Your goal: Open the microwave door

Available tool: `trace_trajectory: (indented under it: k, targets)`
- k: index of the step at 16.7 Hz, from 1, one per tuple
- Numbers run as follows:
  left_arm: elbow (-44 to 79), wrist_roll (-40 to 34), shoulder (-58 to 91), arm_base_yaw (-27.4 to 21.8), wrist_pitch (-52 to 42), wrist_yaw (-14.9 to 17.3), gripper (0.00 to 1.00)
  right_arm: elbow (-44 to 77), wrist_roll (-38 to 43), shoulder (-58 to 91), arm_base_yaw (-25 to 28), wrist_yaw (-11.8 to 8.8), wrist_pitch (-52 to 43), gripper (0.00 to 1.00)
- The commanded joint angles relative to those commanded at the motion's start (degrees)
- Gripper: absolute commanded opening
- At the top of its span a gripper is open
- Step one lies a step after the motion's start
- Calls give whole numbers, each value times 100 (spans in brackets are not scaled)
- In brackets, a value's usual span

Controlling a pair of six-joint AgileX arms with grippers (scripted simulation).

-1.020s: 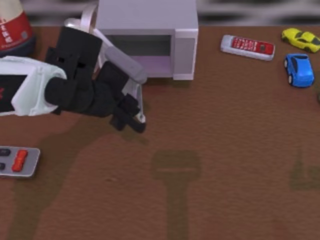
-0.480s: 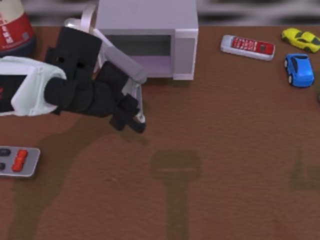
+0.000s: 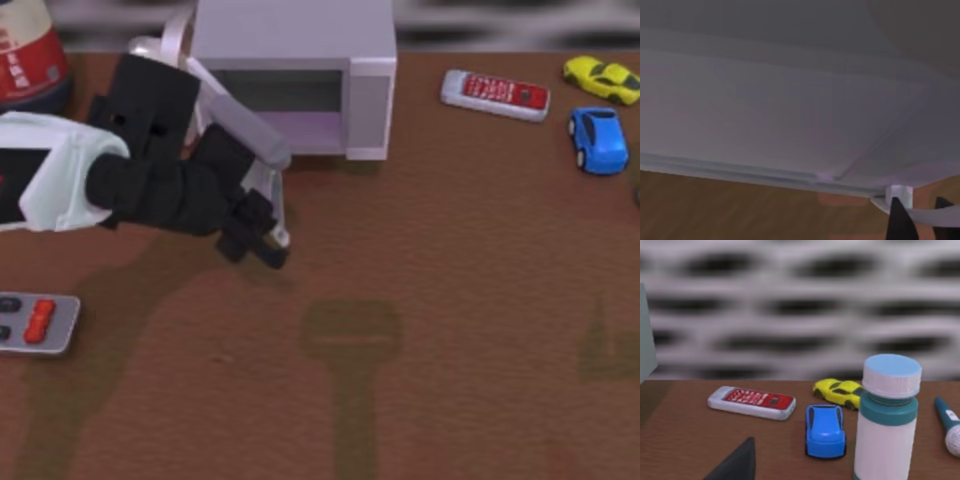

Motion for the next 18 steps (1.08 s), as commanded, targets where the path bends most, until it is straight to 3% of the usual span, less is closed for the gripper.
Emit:
trace_trajectory:
  k: [7,18]
  targets:
    - [-5,535,-83,252,-169,343,0,0,0,0,0,0,0,100]
    - [-5,535,-83,252,-169,343,0,0,0,0,0,0,0,100]
